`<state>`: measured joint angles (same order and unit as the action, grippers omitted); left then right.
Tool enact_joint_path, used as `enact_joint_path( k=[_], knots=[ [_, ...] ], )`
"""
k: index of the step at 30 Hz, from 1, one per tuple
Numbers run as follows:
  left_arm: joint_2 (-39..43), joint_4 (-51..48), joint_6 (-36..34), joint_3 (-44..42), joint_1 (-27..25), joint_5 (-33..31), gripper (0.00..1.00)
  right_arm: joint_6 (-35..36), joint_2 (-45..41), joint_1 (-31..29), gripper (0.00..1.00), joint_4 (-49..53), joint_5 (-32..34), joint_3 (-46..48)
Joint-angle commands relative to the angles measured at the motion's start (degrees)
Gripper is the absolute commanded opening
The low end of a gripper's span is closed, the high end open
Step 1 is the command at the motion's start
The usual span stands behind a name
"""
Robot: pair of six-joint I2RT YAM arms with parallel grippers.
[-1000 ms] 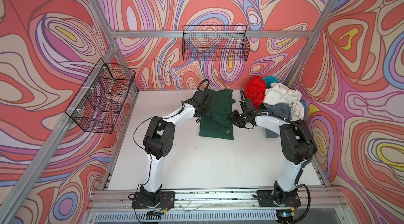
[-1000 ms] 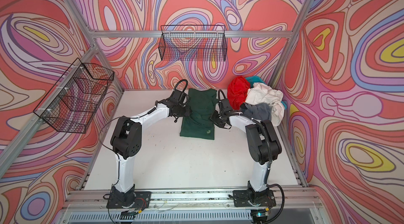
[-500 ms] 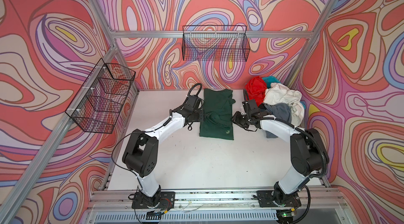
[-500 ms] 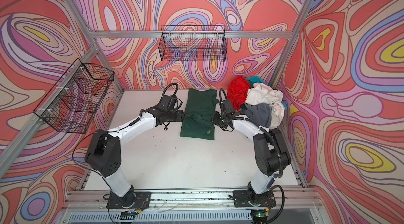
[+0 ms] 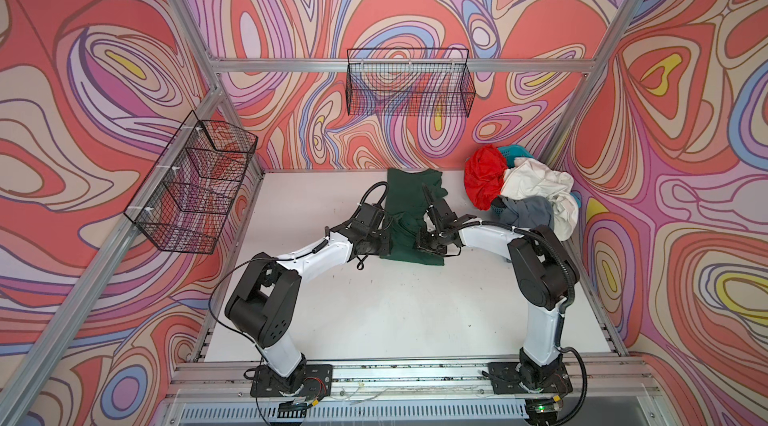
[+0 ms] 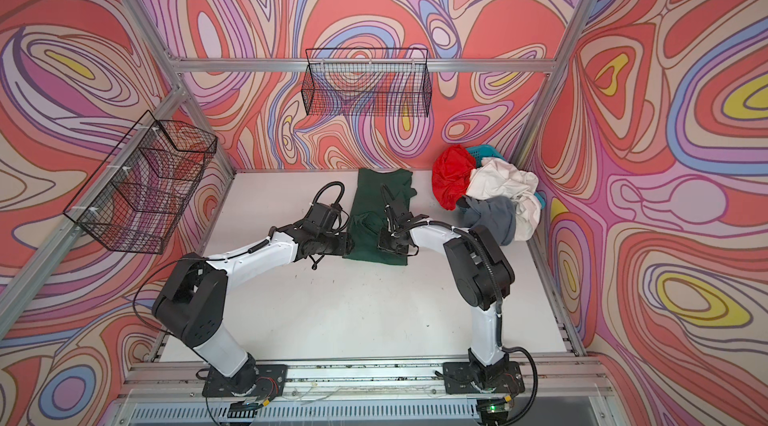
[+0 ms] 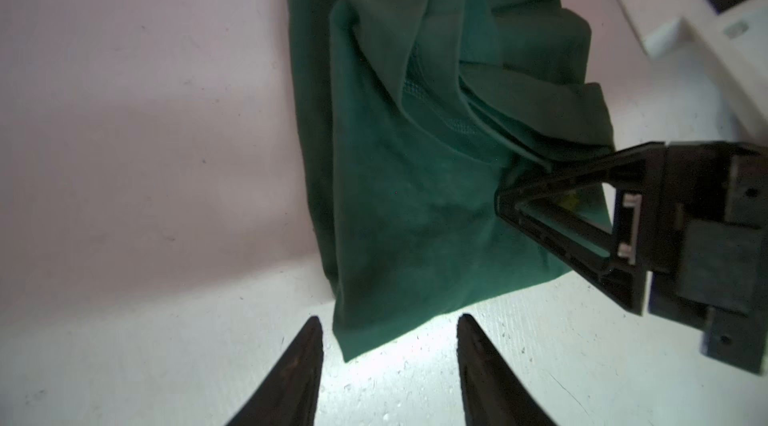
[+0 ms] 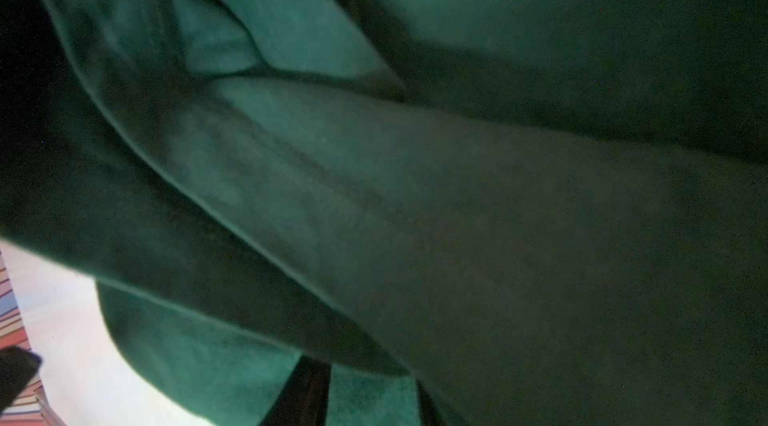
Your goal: Fold and stack the t-shirts
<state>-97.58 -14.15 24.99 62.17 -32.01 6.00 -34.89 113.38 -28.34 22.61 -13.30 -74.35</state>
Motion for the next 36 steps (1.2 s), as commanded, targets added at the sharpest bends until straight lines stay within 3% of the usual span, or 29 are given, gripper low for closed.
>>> enact_joint_path(
  k=[1, 10, 18, 29, 31, 36],
  knots=[
    [-3.41, 2.01, -1.3, 0.21, -0.33, 0.03, 0.52, 2.22, 0.91, -0.45, 0.35, 0.85, 3.5, -3.34],
    [-12.48, -2.94, -1.19, 3.92, -0.61, -2.98, 0.42, 1.89, 4.89, -0.4, 0.34, 0.9, 6.74, -8.71],
    [-12.19, -1.56, -1.0, 1.92, -0.6, -2.85, 0.37, 5.35, 9.49, 0.31, 0.33, 2.76, 10.73, -16.83],
    [-10.98, -1.49, -1.64, -0.88, -0.62, -3.75, 0.33, 6.18, 17.37, 6.44, 0.31, 4.78, 9.57, -28.94],
    [-10.95, -1.73, -1.73, -0.87, -0.64, -3.79, 0.33, 5.92, 17.1, 7.84, 0.36, 6.45, 10.43, -29.94],
    [-9.61, -2.02, -1.7, -1.0, -0.64, -3.88, 0.35, 6.23, 9.31, 9.45, 0.65, 8.74, 16.6, -25.67]
  ],
)
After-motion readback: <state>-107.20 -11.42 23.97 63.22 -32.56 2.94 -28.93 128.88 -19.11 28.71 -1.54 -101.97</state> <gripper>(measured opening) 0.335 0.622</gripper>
